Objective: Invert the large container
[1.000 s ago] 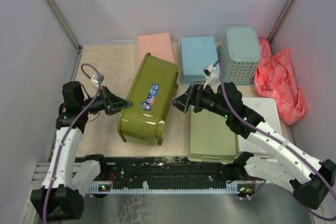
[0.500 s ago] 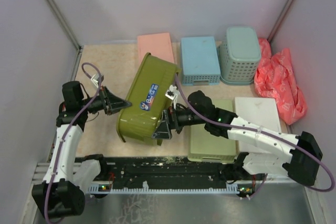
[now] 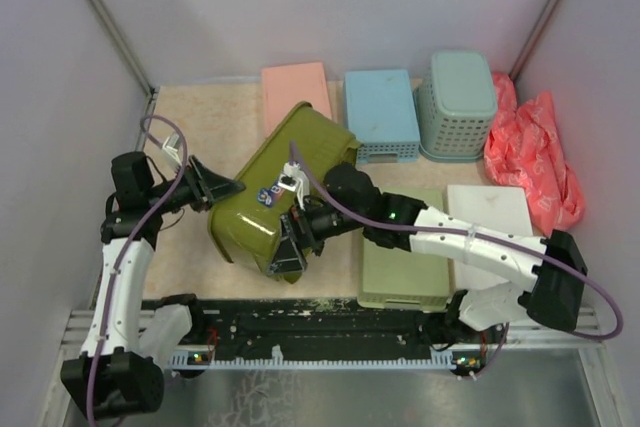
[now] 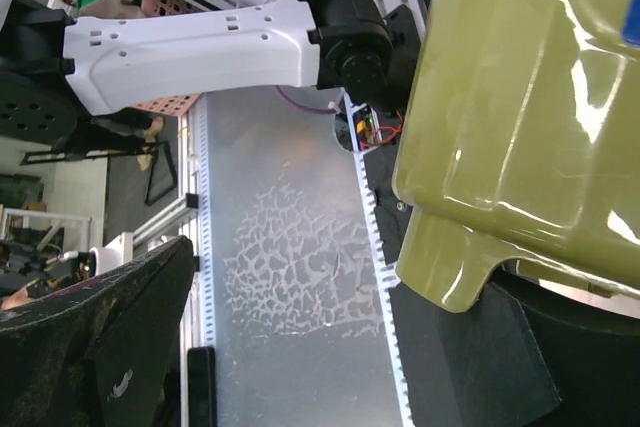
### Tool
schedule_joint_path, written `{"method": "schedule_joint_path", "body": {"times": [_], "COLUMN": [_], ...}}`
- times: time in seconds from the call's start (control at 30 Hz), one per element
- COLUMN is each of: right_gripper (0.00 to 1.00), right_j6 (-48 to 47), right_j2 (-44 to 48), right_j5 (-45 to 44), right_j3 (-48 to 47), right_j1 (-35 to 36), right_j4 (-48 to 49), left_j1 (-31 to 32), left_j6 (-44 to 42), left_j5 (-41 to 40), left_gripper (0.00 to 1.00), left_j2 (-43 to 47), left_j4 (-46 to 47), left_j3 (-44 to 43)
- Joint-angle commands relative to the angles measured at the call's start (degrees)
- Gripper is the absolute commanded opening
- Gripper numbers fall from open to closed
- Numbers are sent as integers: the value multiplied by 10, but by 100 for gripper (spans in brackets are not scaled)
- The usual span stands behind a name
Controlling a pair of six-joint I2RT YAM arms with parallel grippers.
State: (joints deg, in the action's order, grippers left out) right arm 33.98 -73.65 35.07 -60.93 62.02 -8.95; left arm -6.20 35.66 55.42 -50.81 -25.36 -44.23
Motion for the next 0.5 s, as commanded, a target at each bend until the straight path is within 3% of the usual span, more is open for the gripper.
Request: {"method": "schedule_joint_path", "body": {"times": [0.0, 0.47], "right_gripper": [96, 96], "right_j6": [-27, -21], "right_j2": [-19, -146], "right_j5": [37, 14], "right_j3": [-84, -264], "right_j1": [18, 18], "right_j4": [109, 136], "left_j1": [-2, -3], "left_j6": [-101, -103], "left_j5": [-214, -242], "left_gripper": [50, 54], "left_j2": [-34, -62], "left_j4": [-124, -120], "left_j3": [45, 39]}}
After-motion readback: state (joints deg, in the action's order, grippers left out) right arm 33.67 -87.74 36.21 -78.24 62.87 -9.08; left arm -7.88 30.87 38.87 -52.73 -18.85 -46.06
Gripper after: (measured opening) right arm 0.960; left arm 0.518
